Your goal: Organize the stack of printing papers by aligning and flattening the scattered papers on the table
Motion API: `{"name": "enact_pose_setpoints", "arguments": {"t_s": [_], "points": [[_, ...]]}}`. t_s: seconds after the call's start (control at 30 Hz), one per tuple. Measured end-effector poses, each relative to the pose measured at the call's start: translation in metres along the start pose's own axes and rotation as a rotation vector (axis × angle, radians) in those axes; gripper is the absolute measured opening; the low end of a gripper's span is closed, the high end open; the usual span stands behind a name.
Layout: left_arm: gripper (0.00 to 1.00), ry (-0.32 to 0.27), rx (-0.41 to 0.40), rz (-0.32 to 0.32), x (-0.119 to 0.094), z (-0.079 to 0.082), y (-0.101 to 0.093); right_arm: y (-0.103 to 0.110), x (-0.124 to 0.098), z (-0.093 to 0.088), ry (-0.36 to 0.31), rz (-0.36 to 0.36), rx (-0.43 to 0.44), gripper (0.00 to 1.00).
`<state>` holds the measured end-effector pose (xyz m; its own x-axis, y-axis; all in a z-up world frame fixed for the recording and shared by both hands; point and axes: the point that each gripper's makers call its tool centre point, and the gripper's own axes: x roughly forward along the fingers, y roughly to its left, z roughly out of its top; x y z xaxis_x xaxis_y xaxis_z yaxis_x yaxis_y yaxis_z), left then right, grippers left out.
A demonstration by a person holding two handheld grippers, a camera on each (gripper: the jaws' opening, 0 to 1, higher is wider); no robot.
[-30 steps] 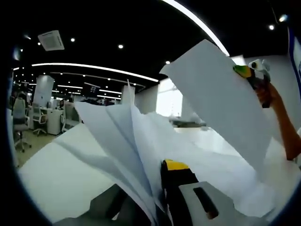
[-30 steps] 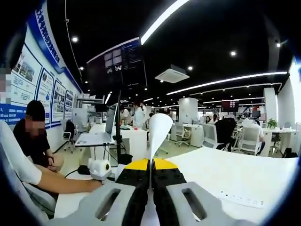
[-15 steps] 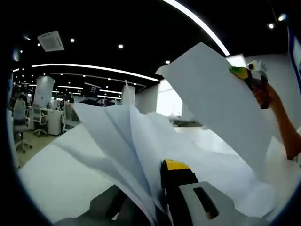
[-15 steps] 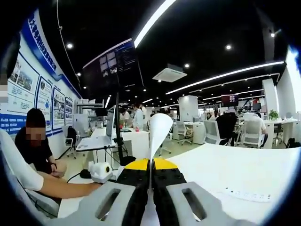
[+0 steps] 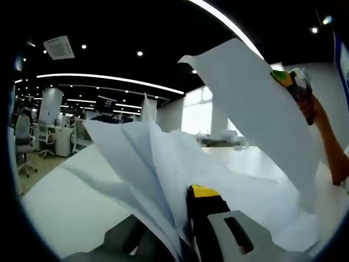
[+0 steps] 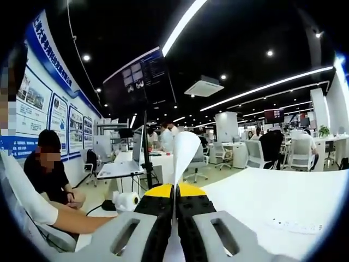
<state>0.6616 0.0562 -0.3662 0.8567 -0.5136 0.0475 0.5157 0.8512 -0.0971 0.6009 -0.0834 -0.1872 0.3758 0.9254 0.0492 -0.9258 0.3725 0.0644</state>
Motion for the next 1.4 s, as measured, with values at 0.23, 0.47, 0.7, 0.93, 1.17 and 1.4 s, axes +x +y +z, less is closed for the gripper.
{"name": "enact_pose_setpoints", "arguments": {"t_s": [0.23,0.47,0.7,0.93,1.17,1.4], "points": [[0.08,0.000,-0.001,-0.001,0.000,0.000,0.000,0.001,0.006,-0.008,0.014,0.016,0.022,0.00],[0.08,0.001,-0.004,-0.002,0.000,0.000,-0.001,-0.007,0.012,-0.022,0.029,0.030,0.092,0.00],[0.08,0.000,-0.004,-0.003,0.000,0.000,0.000,-0.027,0.016,-0.039,0.059,-0.018,0.125,0.00],[0.08,-0.001,-0.005,-0.005,-0.001,0.001,-0.001,-0.048,0.018,-0.056,0.114,-0.107,0.066,0.00],[0.08,-0.002,-0.007,-0.008,-0.001,0.001,-0.001,-0.069,0.015,-0.068,0.193,-0.230,-0.103,0.00],[0.08,-0.004,-0.011,-0.013,-0.001,0.002,0.001,-0.074,0.017,-0.073,0.236,-0.267,-0.223,0.00]]}}
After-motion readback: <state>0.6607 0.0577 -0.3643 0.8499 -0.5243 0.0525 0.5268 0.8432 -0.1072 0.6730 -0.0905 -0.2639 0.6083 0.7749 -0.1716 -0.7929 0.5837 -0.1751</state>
